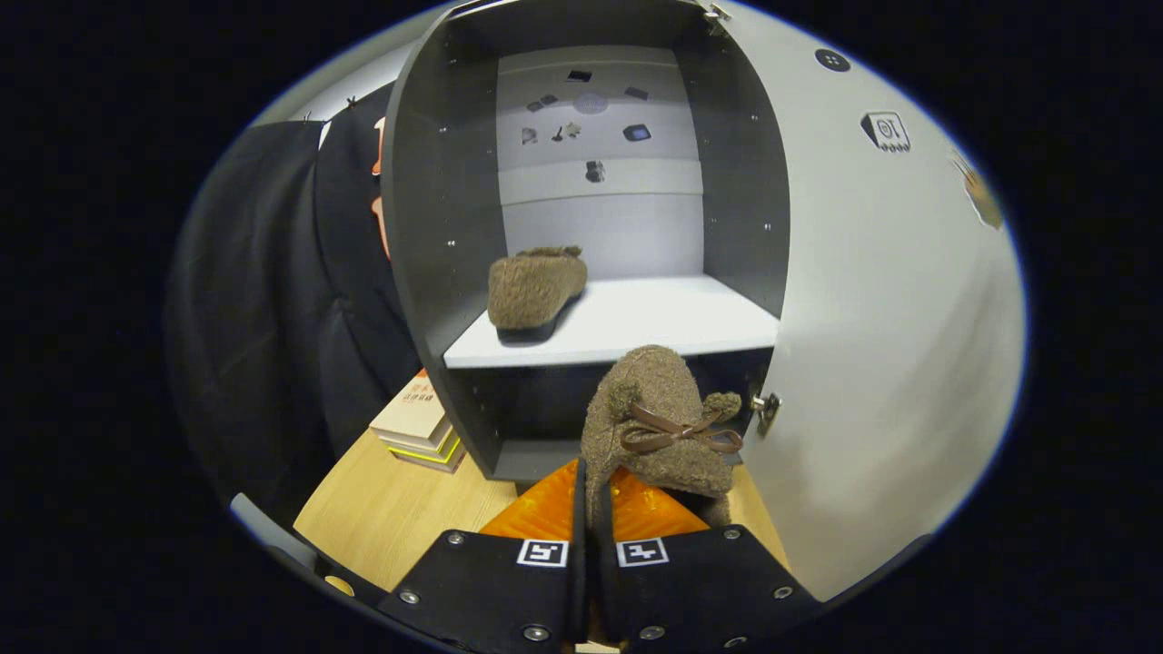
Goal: Open the shoe cabinet door, grab the shoes and put them into the shoe cabinet, then close the shoe cabinet door.
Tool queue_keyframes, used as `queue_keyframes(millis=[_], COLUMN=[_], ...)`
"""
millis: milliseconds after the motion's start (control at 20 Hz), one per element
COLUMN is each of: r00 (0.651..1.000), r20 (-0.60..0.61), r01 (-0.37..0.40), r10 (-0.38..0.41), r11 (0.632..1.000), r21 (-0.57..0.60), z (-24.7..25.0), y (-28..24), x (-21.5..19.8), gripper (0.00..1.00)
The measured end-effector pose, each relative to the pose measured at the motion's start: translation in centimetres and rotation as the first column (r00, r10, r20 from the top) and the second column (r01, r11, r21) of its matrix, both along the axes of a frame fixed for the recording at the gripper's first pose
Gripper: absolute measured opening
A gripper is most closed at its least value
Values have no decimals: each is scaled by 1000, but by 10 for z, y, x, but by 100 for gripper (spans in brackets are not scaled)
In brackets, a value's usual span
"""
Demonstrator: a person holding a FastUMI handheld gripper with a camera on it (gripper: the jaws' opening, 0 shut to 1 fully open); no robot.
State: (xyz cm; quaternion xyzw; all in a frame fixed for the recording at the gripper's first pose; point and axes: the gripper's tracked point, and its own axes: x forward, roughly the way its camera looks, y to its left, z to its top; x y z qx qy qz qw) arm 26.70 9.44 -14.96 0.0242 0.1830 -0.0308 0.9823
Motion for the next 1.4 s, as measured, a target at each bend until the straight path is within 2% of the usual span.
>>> queue_keyframes(millis=[250,850,1100,1250,1400], r00=[1000,1000,996,995,993], r20=[12,-21,-88,-97,-111], r01=[-9,1,3,27,35], r10=[10,-4,-9,-31,-29], r11=[999,989,997,999,998], r21=[-54,-146,-72,-39,56], z=[41,82,61,52,48], y=[-10,-55,-64,-65,-58], x=[49,195,243,253,253], gripper=[5,5,5,5,13])
